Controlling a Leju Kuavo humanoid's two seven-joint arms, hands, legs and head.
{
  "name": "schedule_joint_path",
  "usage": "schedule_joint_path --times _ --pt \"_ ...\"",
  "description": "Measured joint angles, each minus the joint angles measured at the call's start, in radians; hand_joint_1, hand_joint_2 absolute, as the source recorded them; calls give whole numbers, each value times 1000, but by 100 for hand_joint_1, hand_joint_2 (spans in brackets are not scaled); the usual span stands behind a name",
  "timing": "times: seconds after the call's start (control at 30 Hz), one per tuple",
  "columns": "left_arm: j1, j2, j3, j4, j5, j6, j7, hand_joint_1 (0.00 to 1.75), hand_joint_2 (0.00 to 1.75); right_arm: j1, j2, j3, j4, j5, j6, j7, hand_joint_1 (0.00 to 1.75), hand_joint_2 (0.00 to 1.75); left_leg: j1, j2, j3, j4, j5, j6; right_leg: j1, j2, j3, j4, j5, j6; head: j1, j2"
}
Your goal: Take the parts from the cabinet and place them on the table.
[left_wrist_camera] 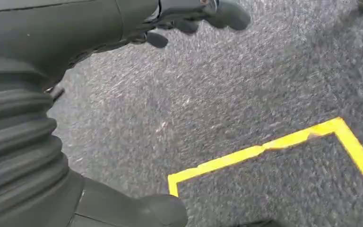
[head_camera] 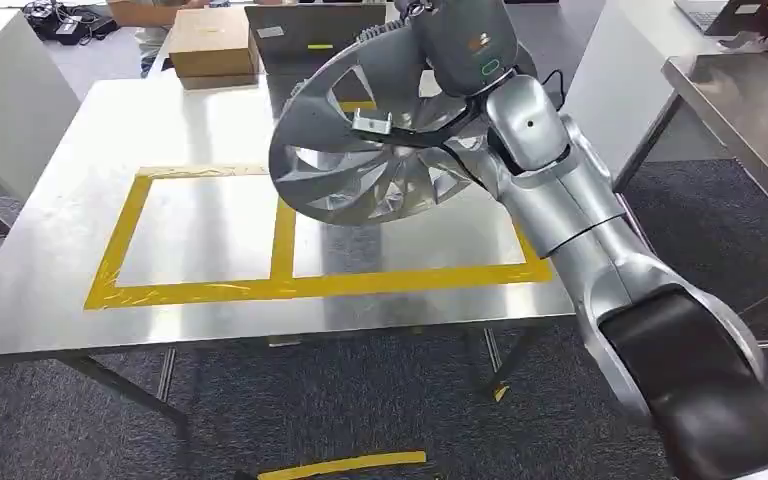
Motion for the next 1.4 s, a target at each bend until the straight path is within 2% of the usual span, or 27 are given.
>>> schedule_joint_path --times 0.03,0.07,0.17,0.2,0.23,0.27,0.33,0.37,0.4,0.47,0.53,0.57,0.67,0.7,0.73,0.77,0.83,0.87,0.9,0.97,1.0,1.03,1.1,1.2,1.33,1.37,1.4 --pt "1 0 0 -1 0 0 1 0 175 0 0 -1 2 0 6 -1 175 175 4 3 -5 10 -3 -4 -4 -1 15 -8 -1 -1 2 0" --pt "-1 0 0 -1 -1 0 1 0 175 -2 0 -2 5 -2 9 0 175 175 3 5 -20 47 -16 -10 -8 -3 24 -10 -6 -9 -3 0" --pt "0 2 0 -1 -1 0 3 0 175 -2 0 -2 12 -3 16 -3 175 175 10 7 -164 281 -93 -25 -9 -4 43 -10 -25 -13 -3 0" --pt "3 2 0 0 0 3 3 0 175 -1 0 -2 21 -6 20 -4 175 175 11 8 -199 319 -86 -27 -9 -3 50 -9 -32 -11 -3 0" --pt "4 2 0 0 1 7 3 0 175 1 0 -2 28 -9 24 -7 175 175 12 9 -205 302 -51 -28 -10 -2 60 -9 -40 -9 -3 0" --pt "6 2 0 0 3 13 1 0 175 2 -1 -2 35 -16 24 -10 175 175 13 10 -189 245 0 -29 -12 -1 72 -9 -48 -5 -3 0" --pt "7 2 0 0 6 21 -3 0 175 0 -1 -8 53 -28 24 -23 175 175 15 14 -117 59 120 -28 -15 0 98 -7 -70 4 -3 0" --pt "11 1 0 2 7 23 -3 0 175 -2 -2 -12 67 -32 25 -24 175 175 13 15 -96 25 115 -26 -10 0 100 -5 -81 13 -5 0" --pt "10 0 0 2 10 26 -4 0 175 -8 -2 -14 79 -33 27 -25 175 175 12 14 -83 -8 94 -11 -8 3 96 -1 -84 19 -10 0" --pt "15 -2 0 3 12 27 -5 0 175 -8 -9 -17 103 -31 27 -27 175 175 10 13 -85 -3 87 8 -6 4 101 -3 -80 29 -4 0" --pt "23 -5 0 2 13 28 -6 0 175 -9 -18 -21 126 -31 29 -28 175 175 15 9 -68 -7 79 22 -10 1 98 11 -89 37 -2 0" --pt "23 -5 0 2 14 28 -7 0 175 -15 -22 -21 136 -31 31 -28 175 175 15 9 -62 -7 75 29 -12 0 76 56 -94 42 0 0" --pt "23 -7 0 3 15 29 -4 0 175 -34 -27 -21 179 -23 42 -21 175 175 14 9 -52 -6 64 37 -12 0 -64 265 -171 52 4 0" --pt "27 -7 0 3 14 29 0 0 175 -33 -32 -21 197 -19 47 -17 175 175 14 7 -46 -6 58 37 -12 0 -100 304 -180 52 5 0" --pt "32 -7 0 2 10 29 4 0 175 -34 -32 -21 218 -14 51 -15 175 175 14 5 -37 -6 51 36 -12 0 -113 296 -159 50 5 0" --pt "36 -7 0 3 6 30 4 0 175 -37 -32 -21 235 -14 58 -14 175 175 14 3 -27 -5 44 34 -12 0 -105 244 -111 47 5 0" --pt "38 -10 0 3 -6 40 -1 0 175 -51 -32 -21 261 -12 72 -5 175 175 13 2 -8 -5 29 30 -11 -1 -49 75 11 37 6 0" --pt "38 -11 0 3 -12 45 -3 0 175 -64 -32 -21 277 -12 80 0 175 175 12 1 -5 -5 22 25 -9 -1 -31 4 46 31 6 0" --pt "37 -12 -1 4 -21 49 -3 0 175 -79 -32 -21 296 -12 88 3 175 175 10 -2 -5 -3 19 18 0 -1 -26 -9 3 28 4 0" --pt "39 -12 -7 4 -41 61 -3 0 175 -95 -32 -23 322 -10 101 12 175 175 9 -3 0 0 19 3 0 0 -17 -12 21 19 7 0" --pt "45 -12 -13 4 -53 69 -6 0 175 -98 -32 -26 332 -10 105 16 175 175 5 0 -1 -4 14 8 -5 -1 -11 -12 32 28 6 0" --pt "47 -12 -20 4 -65 78 -13 0 175 -104 -32 -33 346 -10 110 19 175 175 7 0 4 -9 14 11 -4 1 -10 -11 29 29 6 0" --pt "51 -12 -41 4 -109 123 -18 0 175 -109 -32 -41 363 -16 119 17 175 175 8 3 11 -20 12 7 -1 3 -10 -10 23 20 5 0" --pt "54 -10 -76 3 -172 174 -27 0 175 -111 -32 -57 391 -38 138 2 175 175 7 3 16 -29 11 6 -2 2 -10 -10 19 14 5 0" --pt "64 -7 -137 3 -229 174 -12 0 175 -105 -30 -74 421 -52 172 -15 175 175 7 6 18 -33 11 0 -1 4 -10 -10 18 10 5 0" --pt "66 -7 -147 3 -231 174 -11 0 175 -104 -29 -79 426 -55 177 -16 0 0 7 7 19 -34 11 0 -1 4 -10 -10 18 10 5 0" --pt "67 -7 -157 3 -231 172 -9 0 175 -106 -26 -87 432 -62 187 -20 0 0 7 7 19 -34 12 -1 -1 4 -10 -10 18 10 5 0"
